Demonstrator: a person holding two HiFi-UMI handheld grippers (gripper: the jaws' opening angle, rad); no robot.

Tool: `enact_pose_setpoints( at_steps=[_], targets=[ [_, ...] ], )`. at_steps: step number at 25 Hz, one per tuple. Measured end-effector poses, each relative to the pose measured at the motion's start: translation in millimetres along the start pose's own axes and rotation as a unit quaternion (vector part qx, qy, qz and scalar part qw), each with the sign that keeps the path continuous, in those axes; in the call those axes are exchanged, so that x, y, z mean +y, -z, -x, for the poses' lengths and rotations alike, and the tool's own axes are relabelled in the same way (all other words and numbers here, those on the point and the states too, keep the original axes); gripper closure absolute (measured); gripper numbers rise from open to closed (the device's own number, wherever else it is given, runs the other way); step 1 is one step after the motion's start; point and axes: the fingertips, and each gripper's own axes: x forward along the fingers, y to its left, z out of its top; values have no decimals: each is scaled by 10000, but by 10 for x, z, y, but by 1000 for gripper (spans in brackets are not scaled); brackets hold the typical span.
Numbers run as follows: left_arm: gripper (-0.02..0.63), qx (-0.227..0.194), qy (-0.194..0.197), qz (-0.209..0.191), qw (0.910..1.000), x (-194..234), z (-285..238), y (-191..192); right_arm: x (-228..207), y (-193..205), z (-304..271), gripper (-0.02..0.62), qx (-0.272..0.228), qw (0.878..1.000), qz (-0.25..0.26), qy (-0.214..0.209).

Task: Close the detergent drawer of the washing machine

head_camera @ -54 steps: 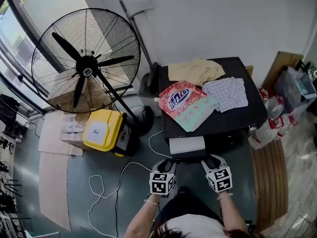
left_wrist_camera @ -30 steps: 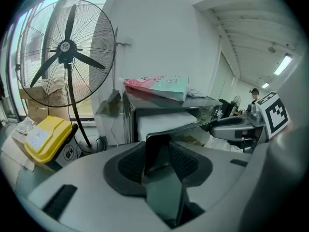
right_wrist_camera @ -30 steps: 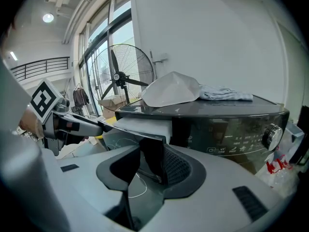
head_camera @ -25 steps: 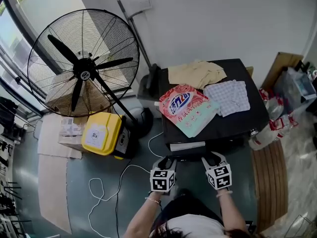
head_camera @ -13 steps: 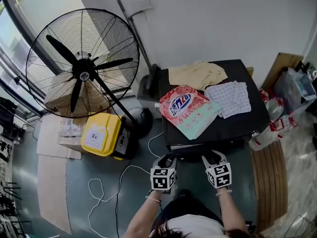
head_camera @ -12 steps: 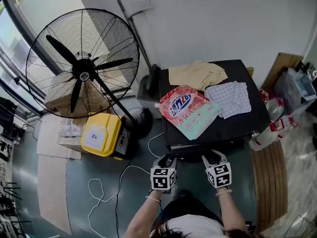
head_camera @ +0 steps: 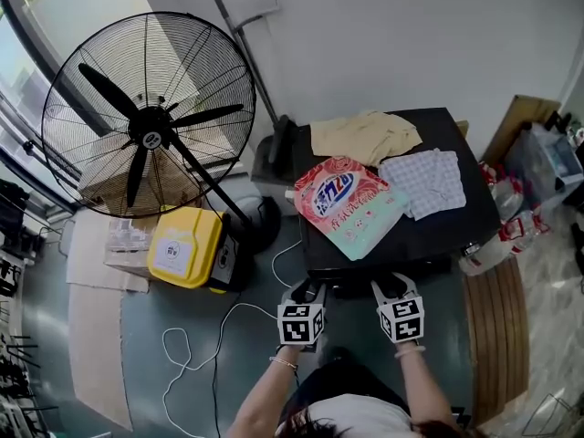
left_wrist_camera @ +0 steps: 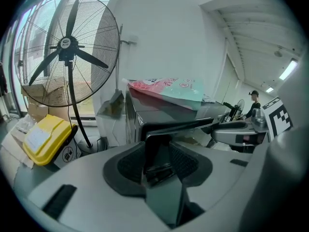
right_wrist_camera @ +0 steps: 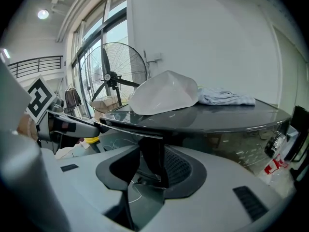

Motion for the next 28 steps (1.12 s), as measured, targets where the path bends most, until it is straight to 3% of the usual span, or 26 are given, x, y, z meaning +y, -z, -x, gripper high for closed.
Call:
enact_pose_setpoints(
  at_steps=[11, 28],
  targets=[
    [390, -15, -98, 109, 9999, 81, -49, -29, -65, 5, -38, 399, -19, 9990, -372, 250],
    [394, 28, -109, 123, 9999, 81, -89, -55, -87, -3, -87, 393, -9, 9979, -633, 157]
  ],
)
